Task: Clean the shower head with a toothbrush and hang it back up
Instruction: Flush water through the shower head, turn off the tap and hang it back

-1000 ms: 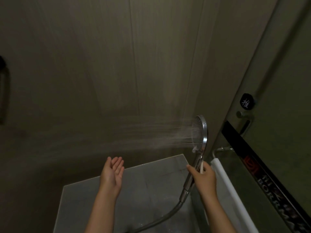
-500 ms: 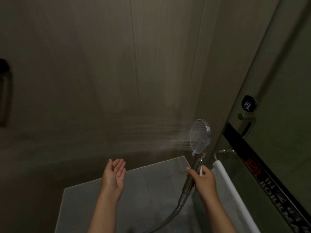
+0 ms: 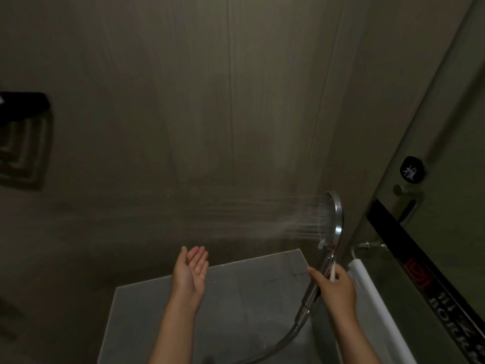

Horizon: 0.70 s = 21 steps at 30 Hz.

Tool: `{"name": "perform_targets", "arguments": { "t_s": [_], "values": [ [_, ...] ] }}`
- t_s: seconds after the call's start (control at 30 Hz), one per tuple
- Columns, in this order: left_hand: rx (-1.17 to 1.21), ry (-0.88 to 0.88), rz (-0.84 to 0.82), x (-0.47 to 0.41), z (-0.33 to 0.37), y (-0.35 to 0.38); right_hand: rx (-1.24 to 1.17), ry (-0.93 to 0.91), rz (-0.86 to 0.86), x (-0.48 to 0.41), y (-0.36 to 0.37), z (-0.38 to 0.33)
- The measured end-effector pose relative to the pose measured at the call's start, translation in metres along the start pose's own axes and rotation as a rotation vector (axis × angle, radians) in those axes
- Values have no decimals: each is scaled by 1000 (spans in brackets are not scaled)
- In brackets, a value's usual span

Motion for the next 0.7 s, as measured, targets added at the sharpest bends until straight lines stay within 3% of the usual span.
{"name": "perform_targets", "arguments": {
  "t_s": [0.7],
  "values": [
    [25, -47, -29, 12, -6, -1, 58, -17, 103, 12, -20, -16]
  ]
}}
Point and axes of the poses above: each hand's wrist, its own x-axis away from the middle knuckle, its own y-axis out of the palm, z = x × y, the point moved 4 cm from there along -x, towards the middle knuckle, and after that the axes turned 4 degrees about -x, right-handed, at the moved point
